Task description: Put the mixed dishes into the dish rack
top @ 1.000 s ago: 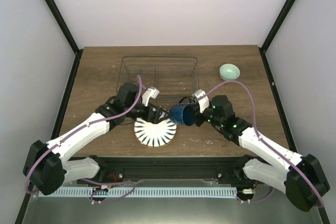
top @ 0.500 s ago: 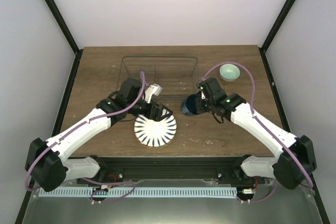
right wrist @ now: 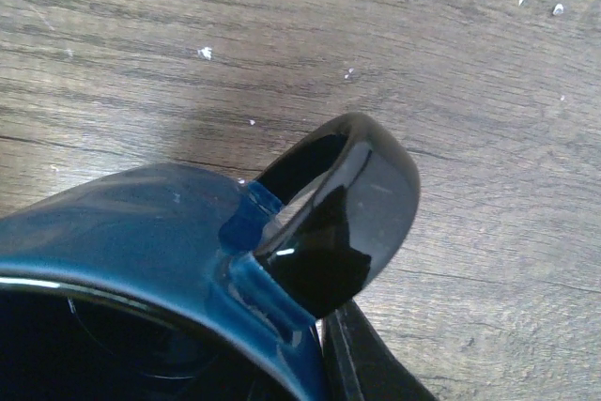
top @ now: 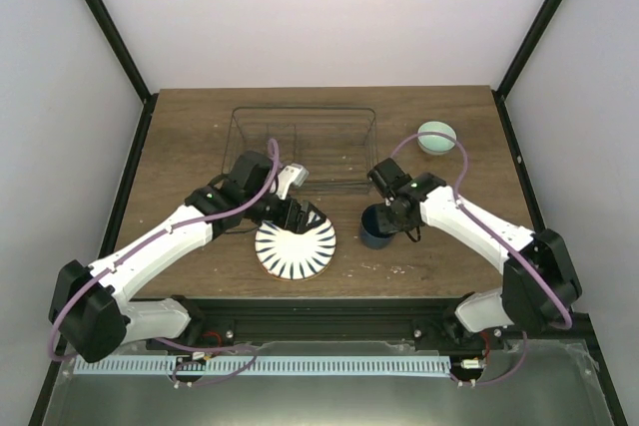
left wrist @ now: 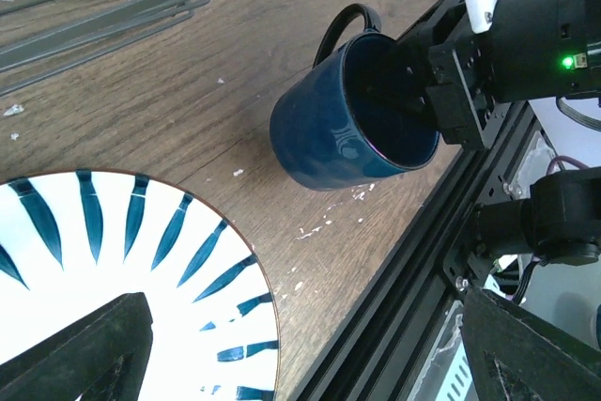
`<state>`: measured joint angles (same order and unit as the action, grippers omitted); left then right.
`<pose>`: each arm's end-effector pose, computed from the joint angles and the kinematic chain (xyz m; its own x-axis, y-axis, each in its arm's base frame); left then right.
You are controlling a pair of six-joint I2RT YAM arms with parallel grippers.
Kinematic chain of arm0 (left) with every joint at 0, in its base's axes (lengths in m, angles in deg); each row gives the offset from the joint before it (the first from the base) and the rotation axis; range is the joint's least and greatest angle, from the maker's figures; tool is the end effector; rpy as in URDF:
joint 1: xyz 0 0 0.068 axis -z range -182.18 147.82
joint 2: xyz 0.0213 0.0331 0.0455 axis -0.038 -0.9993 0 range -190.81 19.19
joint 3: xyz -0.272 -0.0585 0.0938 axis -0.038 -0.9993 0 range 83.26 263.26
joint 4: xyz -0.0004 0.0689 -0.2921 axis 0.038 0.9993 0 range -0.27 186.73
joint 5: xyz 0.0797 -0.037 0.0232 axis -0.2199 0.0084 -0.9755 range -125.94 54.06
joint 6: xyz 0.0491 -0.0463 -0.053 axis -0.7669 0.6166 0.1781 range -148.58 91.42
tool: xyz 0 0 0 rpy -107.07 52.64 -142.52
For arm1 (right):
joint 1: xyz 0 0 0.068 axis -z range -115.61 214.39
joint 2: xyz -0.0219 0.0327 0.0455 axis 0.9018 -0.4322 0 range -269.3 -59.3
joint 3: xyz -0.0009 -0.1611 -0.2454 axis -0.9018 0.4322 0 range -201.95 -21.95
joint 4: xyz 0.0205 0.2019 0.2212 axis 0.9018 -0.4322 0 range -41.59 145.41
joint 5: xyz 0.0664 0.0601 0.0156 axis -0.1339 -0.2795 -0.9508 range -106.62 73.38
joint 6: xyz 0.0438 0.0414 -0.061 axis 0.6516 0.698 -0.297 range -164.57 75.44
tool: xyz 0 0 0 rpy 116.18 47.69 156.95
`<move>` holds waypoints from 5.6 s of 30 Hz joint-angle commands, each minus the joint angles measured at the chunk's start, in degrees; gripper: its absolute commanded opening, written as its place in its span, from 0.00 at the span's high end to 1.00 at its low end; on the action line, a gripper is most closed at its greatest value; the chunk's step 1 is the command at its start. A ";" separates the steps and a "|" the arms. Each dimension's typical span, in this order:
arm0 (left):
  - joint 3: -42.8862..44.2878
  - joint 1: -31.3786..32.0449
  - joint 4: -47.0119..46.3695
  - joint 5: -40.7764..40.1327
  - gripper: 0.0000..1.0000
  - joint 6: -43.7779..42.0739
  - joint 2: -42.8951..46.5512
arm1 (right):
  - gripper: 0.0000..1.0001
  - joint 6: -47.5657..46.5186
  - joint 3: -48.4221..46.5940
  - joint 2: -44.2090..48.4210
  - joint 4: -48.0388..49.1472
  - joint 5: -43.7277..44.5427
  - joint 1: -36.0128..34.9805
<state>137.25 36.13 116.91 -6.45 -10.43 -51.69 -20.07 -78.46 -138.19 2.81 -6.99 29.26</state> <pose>0.2264 -0.2263 0.2603 -0.7731 0.2652 -0.5762 0.6065 0.5749 -0.5492 0.2451 0.1569 0.1967 -0.9393 -0.1611 -0.3028 -0.1565 0.9869 -0.0394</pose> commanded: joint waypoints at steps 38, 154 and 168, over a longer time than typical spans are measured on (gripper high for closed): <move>5.94 6.37 0.30 -3.76 0.10 0.28 -12.64 | 0.49 10.57 -1.98 4.44 -2.16 6.81 -0.64; -6.70 33.50 -24.51 -90.39 1.00 -13.76 -2.22 | 0.48 5.55 5.37 5.47 43.69 -56.11 12.10; -18.96 25.11 -54.58 -71.05 1.00 -42.76 6.03 | 0.48 4.62 11.95 11.86 41.86 -59.61 23.22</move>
<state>122.15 61.30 84.14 -76.30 -40.42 -47.93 -14.39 -68.06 -127.64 46.00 -63.68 50.09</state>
